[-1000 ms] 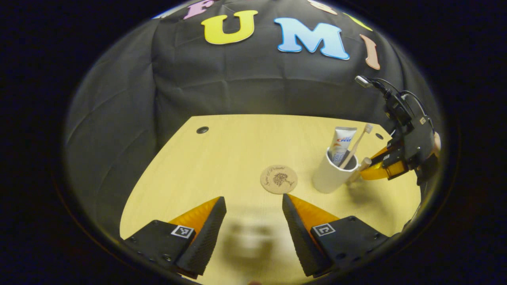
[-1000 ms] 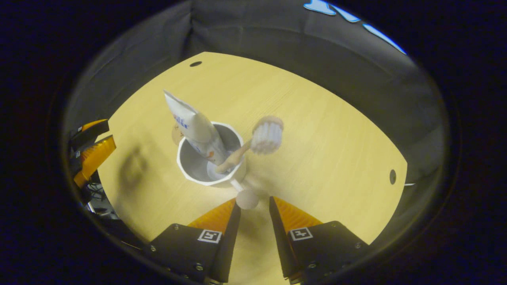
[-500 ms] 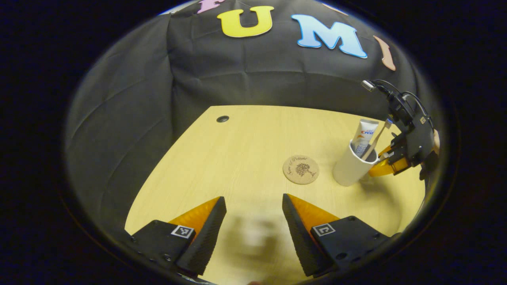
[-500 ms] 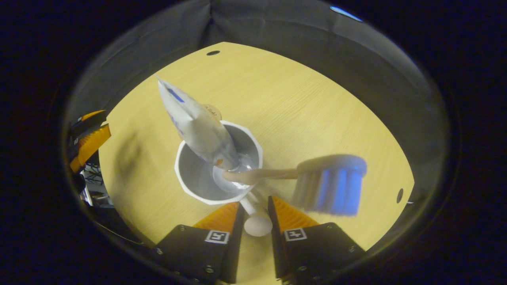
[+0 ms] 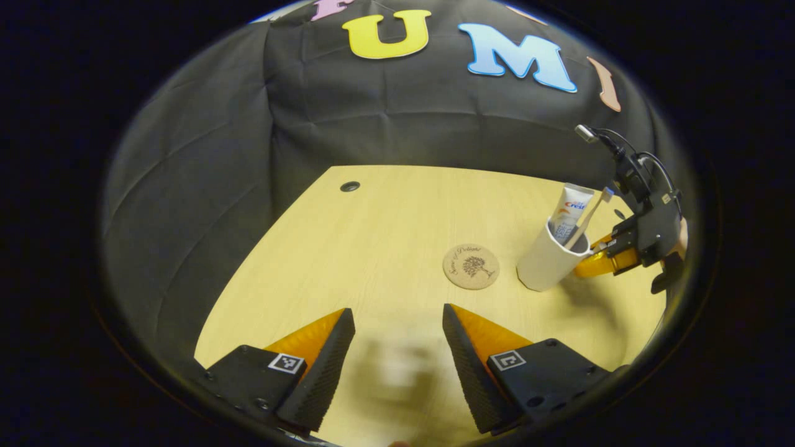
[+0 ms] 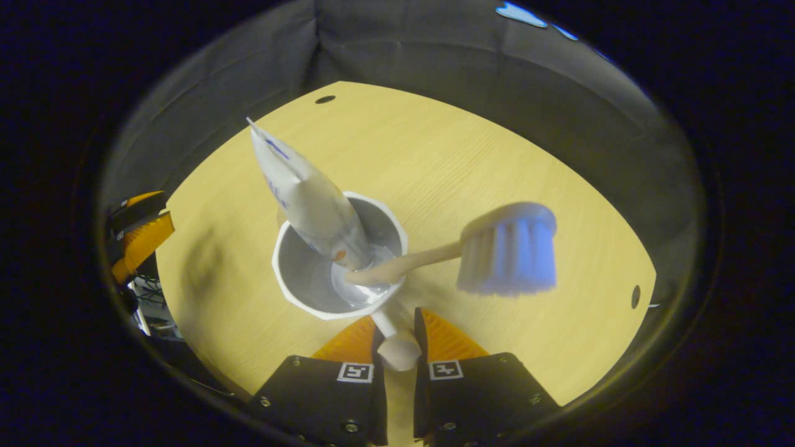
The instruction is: Put the toothbrush and toothpaste on the desktop into the cup, then pick up the cup and place it on the coaster on the desktop.
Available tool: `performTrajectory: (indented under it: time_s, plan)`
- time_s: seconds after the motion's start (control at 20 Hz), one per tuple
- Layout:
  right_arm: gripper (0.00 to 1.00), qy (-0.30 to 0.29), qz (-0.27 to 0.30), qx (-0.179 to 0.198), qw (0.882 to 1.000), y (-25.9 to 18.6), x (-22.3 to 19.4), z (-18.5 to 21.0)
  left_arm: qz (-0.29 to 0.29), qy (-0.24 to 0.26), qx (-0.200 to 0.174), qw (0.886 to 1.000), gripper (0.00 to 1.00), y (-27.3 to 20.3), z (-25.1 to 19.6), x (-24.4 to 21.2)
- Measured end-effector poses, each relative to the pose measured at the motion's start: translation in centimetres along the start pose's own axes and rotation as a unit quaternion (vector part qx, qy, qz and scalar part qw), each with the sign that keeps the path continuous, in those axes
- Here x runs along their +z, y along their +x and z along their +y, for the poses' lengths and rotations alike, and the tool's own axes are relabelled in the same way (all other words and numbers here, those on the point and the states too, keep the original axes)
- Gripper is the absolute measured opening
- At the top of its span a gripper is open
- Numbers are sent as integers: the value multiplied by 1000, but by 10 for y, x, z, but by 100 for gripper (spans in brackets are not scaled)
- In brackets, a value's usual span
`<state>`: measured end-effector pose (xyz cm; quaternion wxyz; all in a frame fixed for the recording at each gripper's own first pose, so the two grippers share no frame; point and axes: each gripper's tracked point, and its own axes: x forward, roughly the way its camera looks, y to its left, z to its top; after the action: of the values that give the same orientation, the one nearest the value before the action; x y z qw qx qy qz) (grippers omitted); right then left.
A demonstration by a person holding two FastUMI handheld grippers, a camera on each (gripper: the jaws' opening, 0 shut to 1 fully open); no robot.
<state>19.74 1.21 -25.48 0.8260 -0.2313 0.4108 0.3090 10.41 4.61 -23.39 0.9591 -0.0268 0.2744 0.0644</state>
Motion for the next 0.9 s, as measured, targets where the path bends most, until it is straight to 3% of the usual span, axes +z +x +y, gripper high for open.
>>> performTrajectory:
  time_s: [0.3, 0.65, 0.9]
  plan:
    - [18, 22, -24, 5, 999, 1, 27, 25, 3, -5, 7, 1000, 93, -12, 15, -12]
    - [17, 6, -31, 14, 999, 16, 78, 72, 6, -11, 24, 1000, 93, -18, 47, -14]
    - [17, -12, -16, -1, 1000, 22, 87, 87, 10, -26, 41, 999, 93, -23, 84, -26]
